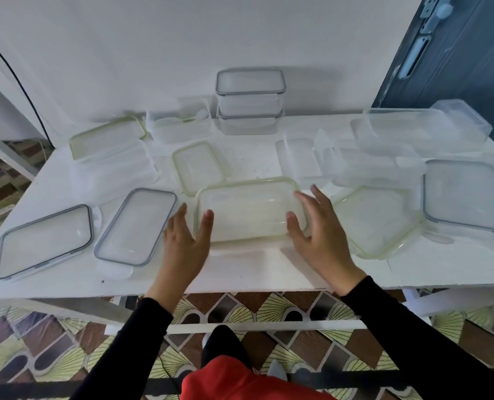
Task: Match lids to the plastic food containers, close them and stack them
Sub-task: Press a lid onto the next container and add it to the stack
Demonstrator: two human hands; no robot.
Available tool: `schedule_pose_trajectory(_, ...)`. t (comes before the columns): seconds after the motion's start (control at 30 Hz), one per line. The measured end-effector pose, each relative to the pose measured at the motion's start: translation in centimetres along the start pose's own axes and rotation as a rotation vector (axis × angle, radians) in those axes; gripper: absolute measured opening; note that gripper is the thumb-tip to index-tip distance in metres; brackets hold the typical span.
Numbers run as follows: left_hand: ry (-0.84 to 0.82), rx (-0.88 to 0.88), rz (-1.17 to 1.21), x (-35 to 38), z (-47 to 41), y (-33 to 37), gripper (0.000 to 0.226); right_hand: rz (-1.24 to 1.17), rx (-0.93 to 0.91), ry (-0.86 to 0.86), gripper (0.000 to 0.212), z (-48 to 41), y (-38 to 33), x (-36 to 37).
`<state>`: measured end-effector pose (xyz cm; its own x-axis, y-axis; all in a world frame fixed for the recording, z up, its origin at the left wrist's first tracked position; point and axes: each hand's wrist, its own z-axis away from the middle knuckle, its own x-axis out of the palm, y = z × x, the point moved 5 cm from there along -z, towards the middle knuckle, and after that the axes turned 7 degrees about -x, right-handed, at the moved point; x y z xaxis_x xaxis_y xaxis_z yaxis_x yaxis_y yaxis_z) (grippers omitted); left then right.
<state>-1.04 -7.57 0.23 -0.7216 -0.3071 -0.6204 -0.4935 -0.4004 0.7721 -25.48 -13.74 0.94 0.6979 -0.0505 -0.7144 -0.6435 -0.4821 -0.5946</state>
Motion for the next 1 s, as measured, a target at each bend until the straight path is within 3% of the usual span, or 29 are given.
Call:
schedule_pose_trajectory(0.1,-0.164,-0.103,0.13,-0.7,-1.1,-0.6,0.066,-0.143,0.128,-0.023,0.052,-1.2,0.2,-0.1)
schedule_pose_trajectory(0.17,-0.145,-0.064,0.19,-2.0,-1.7,0.3,0.047,-0.186,0.118,0.042,0.047,-3.0,-0.9,-0.4)
schedule_pose_trajectory(0.27,-0.104,-0.054,0.525,-5.0,-3.4,1.9,0.048,-0.285,0.056,0.183,0.036,-7.1,-3.9,-1.0)
schedule_pose_trajectory(0.37,-0.048,-0.025,0.635,-9.6,-6.9,2.9,0.04,-0.475,0.003,0.275,0.024,-12.1,-7.1,-0.6)
schedule_pose_trajectory(0.47,-0.005,-0.057,0.699,-14.1,-11.3,2.1,0.037,-0.657,0.155,0.299,0.024,-17.3,-7.5,2.3)
schedule_pose_trajectory(0.53,0.014,-0.108,0.726,-16.5,-14.2,1.2,0.045,-0.512,0.209,0.163,0.029,-20.4,-6.9,5.8)
schedule_pose_trajectory(0.63,0.05,-0.155,0.751,-19.2,-18.5,0.2,0.05,-0.149,0.111,-0.086,0.033,-23.6,-7.3,11.7)
schedule_pose_trajectory(0.83,0.011,-0.2,0.811,-21.7,-25.5,0.5,0.046,0.186,-0.057,-0.198,0.067,-29.0,-8.1,18.4)
schedule_pose_trajectory(0.93,-0.036,-0.205,0.832,-21.9,-28.1,0.8,0.034,0.405,-0.019,-0.315,0.066,-30.6,-6.5,19.8)
schedule_pose_trajectory(1.0,-0.053,-0.217,0.838,-22.0,-29.5,0.6,0.029,0.407,0.046,-0.328,0.058,-31.1,-6.0,20.2)
